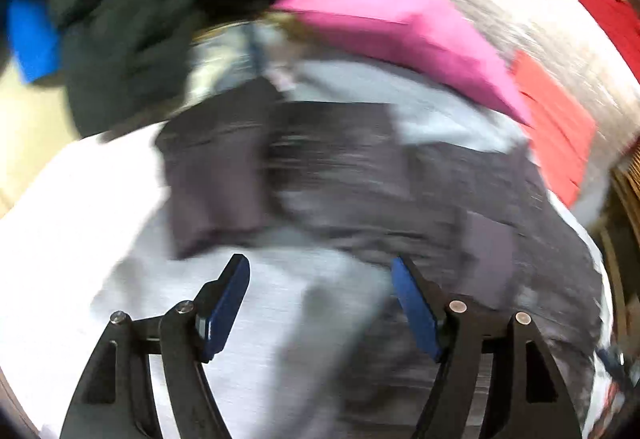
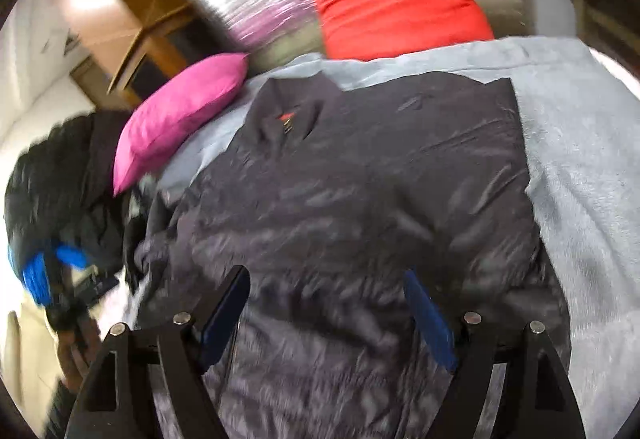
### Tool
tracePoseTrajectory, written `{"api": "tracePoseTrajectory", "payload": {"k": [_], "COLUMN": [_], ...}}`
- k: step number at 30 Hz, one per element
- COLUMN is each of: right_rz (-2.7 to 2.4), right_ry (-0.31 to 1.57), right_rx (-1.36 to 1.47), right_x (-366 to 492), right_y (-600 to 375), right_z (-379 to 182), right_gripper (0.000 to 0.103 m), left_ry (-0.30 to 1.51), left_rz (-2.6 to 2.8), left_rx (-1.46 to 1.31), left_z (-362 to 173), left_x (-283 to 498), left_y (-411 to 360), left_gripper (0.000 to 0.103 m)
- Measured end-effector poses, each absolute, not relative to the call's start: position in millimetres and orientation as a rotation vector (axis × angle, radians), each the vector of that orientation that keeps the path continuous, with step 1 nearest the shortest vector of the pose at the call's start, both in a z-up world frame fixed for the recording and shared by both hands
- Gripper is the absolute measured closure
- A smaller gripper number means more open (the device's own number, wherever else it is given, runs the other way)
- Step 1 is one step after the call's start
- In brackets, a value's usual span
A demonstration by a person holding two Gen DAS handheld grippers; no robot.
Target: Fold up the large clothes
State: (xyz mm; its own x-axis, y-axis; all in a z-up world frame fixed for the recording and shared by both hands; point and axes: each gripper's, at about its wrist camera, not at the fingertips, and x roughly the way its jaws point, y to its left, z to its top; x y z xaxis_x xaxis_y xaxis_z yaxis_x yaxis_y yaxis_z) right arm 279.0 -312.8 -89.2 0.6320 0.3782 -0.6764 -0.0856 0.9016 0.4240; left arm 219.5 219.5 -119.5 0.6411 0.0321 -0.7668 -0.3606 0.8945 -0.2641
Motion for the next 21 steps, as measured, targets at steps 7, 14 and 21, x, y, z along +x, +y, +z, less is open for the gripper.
{"api": "tracePoseTrajectory", "payload": {"k": [7, 14, 21], "right_rz": [0.294, 0.330, 0.346], "right_ry": [0.860, 0.804, 0.803], "right_rx": [0.392, 0.418, 0.436], "right_x": [254, 232, 224], "right_y": [-295, -292, -290], "right_z": [-108, -104, -111], "right_gripper": [0.021, 0.021, 0.021], "left_ry": [0.925, 0.887, 0.866], "left_rz": [0.280, 0.257, 0.220], "left_rx": [-0.416, -0.730, -0.936], "left_z": [-152, -164, -173], "left_x": [230, 221, 226], "left_y": [264, 321, 347], "left_gripper": [0.029, 0.029, 0.030]}}
